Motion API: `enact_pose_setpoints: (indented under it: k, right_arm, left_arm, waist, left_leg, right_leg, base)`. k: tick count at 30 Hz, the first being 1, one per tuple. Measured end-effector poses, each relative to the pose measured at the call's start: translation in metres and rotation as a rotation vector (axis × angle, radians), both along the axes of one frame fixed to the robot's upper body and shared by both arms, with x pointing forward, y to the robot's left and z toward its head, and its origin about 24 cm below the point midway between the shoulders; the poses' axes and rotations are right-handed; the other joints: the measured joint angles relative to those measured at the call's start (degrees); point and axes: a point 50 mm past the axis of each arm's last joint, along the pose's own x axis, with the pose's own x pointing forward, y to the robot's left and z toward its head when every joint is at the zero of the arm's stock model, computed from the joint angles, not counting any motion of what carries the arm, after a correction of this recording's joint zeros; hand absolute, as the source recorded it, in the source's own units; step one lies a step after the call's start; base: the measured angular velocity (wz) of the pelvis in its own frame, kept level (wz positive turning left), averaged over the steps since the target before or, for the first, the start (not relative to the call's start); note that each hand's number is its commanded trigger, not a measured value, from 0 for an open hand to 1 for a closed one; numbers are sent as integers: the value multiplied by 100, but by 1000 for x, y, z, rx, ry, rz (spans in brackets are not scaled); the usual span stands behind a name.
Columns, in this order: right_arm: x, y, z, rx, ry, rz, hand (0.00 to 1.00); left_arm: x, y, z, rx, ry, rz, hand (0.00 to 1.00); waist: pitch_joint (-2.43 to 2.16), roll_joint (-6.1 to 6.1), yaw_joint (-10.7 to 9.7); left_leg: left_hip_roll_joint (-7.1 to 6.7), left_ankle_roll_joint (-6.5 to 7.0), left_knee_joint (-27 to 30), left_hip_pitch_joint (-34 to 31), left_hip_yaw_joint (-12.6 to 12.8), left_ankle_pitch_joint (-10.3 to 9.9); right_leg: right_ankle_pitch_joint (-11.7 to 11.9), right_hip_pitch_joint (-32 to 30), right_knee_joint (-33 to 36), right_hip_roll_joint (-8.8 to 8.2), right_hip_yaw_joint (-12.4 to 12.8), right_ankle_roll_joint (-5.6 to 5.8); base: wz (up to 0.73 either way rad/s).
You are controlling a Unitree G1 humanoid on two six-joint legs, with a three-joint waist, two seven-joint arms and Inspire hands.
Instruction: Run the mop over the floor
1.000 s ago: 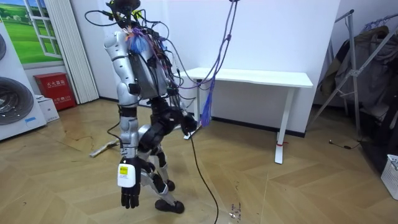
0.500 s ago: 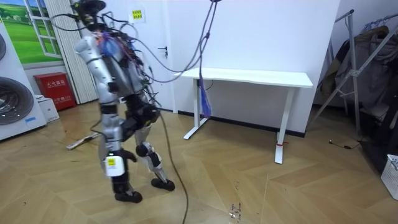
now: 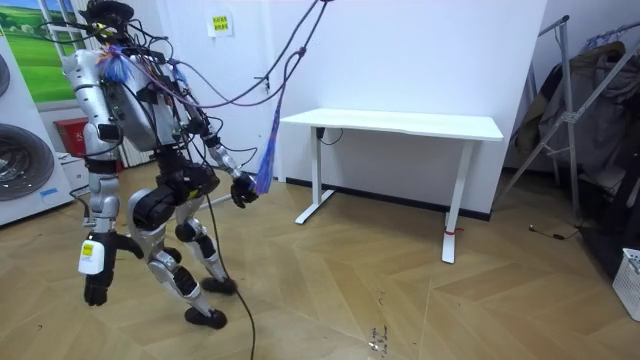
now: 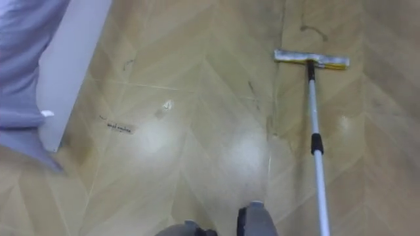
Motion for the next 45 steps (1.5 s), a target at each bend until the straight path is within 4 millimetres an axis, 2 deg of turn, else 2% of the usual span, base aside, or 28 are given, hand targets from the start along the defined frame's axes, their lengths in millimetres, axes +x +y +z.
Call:
enact_pose_setpoints:
  k: [2,3,4,5,6,7,8,10,11,12,13,15,17,19,21,24,27,29,32,34,36,37,38,40,41,42,43,45]
  right_arm:
    - [25,-8,4,-26,-41,15,100]
    - [43,-15,8,-45,-80,28,100]
    - [53,-18,10,-56,-102,35,100]
    - [75,-24,16,-75,-152,55,100]
    - [99,-28,23,-90,-213,74,100]
    - [110,-30,27,-96,-242,80,100]
    - [129,-30,32,-97,-301,84,100]
    - [151,-27,38,-85,-376,101,100]
    - [153,-25,38,-72,-392,95,100]
    - [144,-24,34,-55,-376,83,100]
    - [127,-26,29,-51,-340,61,100]
    - [96,-32,23,-66,-261,42,100]
    - [59,-40,20,-89,-158,34,100]
    - [17,-41,16,-101,-64,25,100]
    - [2,-36,13,-99,-36,19,100]
    - [-7,-15,4,-73,-28,7,100]
    - [-7,-7,2,-59,-27,5,100]
    - [-6,-7,2,-58,-32,0,100]
    - [17,-10,3,-58,-64,-14,100]
    - [42,-16,8,-67,-114,-13,100]
    - [83,-28,19,-83,-204,3,100]
    - [94,-31,23,-88,-234,7,100]
    - [119,-37,32,-96,-305,7,100]
    - [150,-40,44,-94,-408,1,100]
    - [155,-39,46,-87,-427,-2,100]
    - [158,-37,46,-69,-447,-8,100]
    - [156,-35,45,-60,-445,-11,100]
    - [127,-39,35,-44,-386,-50,100]
  left_arm:
    - [-2,3,0,6,13,24,0]
    - [-2,6,1,17,11,46,0]
    - [-2,6,1,19,5,63,0]
    - [-2,7,2,23,-3,70,0]
    - [-3,8,3,21,-12,72,0]
    - [-2,8,4,21,-18,70,0]
    - [0,9,4,21,-28,69,0]
    - [-4,9,4,14,-27,70,0]
    - [-7,8,4,3,-22,70,0]
    - [-10,10,4,-3,-12,73,0]
    - [-13,10,3,-16,-6,74,0]
    - [-5,7,4,-28,-23,49,0]
    - [-1,3,4,-22,-36,15,0]
    - [7,2,5,-12,-77,-25,0]
    - [12,-1,6,-17,-106,-34,0]
    - [10,-2,6,-13,-99,-49,0]
    - [5,-6,4,-17,-76,-68,0]
    - [-3,-7,2,-16,-40,-56,0]
    - [-9,-1,2,0,-2,-45,0]
    - [-10,4,3,7,-4,-32,0]
    - [-13,8,5,8,-6,-29,0]
    - [-14,8,5,6,-9,-28,0]
    - [-13,8,6,3,-19,-31,0]
    - [-13,9,7,-3,-26,-30,0]
    - [-16,9,6,-10,-18,-30,0]
    - [-22,10,6,-22,-5,-29,0]
    - [-24,10,6,-30,-1,-30,0]
    - [-25,10,5,-58,13,-34,0]
  waist:
    - [18,-59,9]
    - [16,-116,102]
    - [32,-160,170]
    - [47,-219,301]
    - [42,-321,353]
    - [55,-354,364]
    - [110,-447,460]
    - [129,-505,524]
    - [102,-461,522]
    - [72,-474,485]
    - [34,-491,439]
    - [34,-488,422]
    - [8,-398,371]
    - [-87,-212,268]
    - [-41,-22,189]
    - [-18,21,17]
    - [-1,44,-44]
    - [-4,17,-38]
    - [5,-25,-1]
    - [15,-59,39]
    - [56,-266,251]
    - [57,-301,292]
    - [76,-348,339]
    - [128,-444,410]
    - [121,-452,430]
    - [106,-464,480]
    - [68,-454,477]
    - [28,-470,409]
  left_leg:
    - [178,-378,993,-340,174,206]
    - [328,-653,1769,-675,274,552]
    - [399,-687,2111,-823,331,763]
    - [483,-760,2713,-1125,340,1264]
    - [485,-739,2921,-1432,341,1356]
    - [522,-659,2871,-1586,350,1302]
    - [652,-536,2401,-1813,419,1178]
    - [684,-525,1046,-1915,329,1142]
    - [695,-544,172,-1855,245,1270]
    - [661,-452,-61,-1723,317,1560]
    - [550,-213,-105,-1523,425,1441]
    - [356,33,-62,-1300,547,1170]
    - [166,234,75,-1109,603,893]
    - [47,347,115,-1016,534,633]
    - [28,364,68,-944,385,578]
    - [-1,344,-307,-584,260,567]
    - [-2,280,-466,-242,209,363]
    - [-6,221,-422,-44,169,193]
    - [77,-10,80,54,143,38]
    - [341,-469,1216,-379,351,305]
    - [488,-707,2581,-985,460,1229]
    - [505,-711,2811,-1127,472,1335]
    - [594,-556,2776,-1473,490,1211]
    - [664,-573,1461,-1921,423,1028]
    - [661,-604,958,-1939,386,1048]
    - [663,-568,112,-1906,312,1279]
    - [634,-537,-18,-1847,318,1440]
    - [511,-128,-33,-1412,562,1312]
  right_leg:
    - [-243,65,291,34,-67,-97]
    - [-448,85,522,102,-47,-140]
    - [-554,99,625,144,-21,-131]
    - [-701,135,776,221,16,-192]
    - [-809,145,870,230,40,-252]
    - [-852,160,893,233,41,-258]
    - [-892,232,895,236,48,-258]
    - [-993,471,753,234,41,-203]
    - [-1093,732,595,211,15,-132]
    - [-1217,1049,433,93,0,-35]
    - [-1312,1308,276,-33,-6,112]
    - [-1287,1424,520,-266,24,234]
    - [-885,1260,1239,-407,144,420]
    - [-341,814,2022,-351,337,455]
    - [-357,342,2192,-172,400,445]
    - [-343,-204,1340,19,359,424]
    - [-4,-267,-253,117,368,253]
    - [246,-183,-363,147,323,135]
    - [34,87,-107,82,82,-32]
    - [-272,134,232,155,65,-92]
    - [-673,163,704,225,187,-189]
    - [-747,163,786,230,216,-207]
    - [-868,166,870,229,221,-219]
    - [-1028,378,831,220,227,-152]
    - [-1087,491,775,218,227,-117]
    - [-1213,760,638,174,218,-87]
    - [-1273,911,583,109,216,-26]
    - [-1444,1460,359,-119,188,241]
  base:
    - [11]
    - [0]
    - [-13]
    - [-17]
    - [-11]
    - [-9]
    - [-12]
    - [-6]
    - [16]
    - [40]
    - [46]
    - [37]
    - [27]
    - [14]
    - [-9]
    - [-10]
    - [0]
    - [0]
    - [10]
    - [7]
    - [-23]
    - [-16]
    - [0]
    - [7]
    - [0]
    - [0]
    - [12]
    - [41]
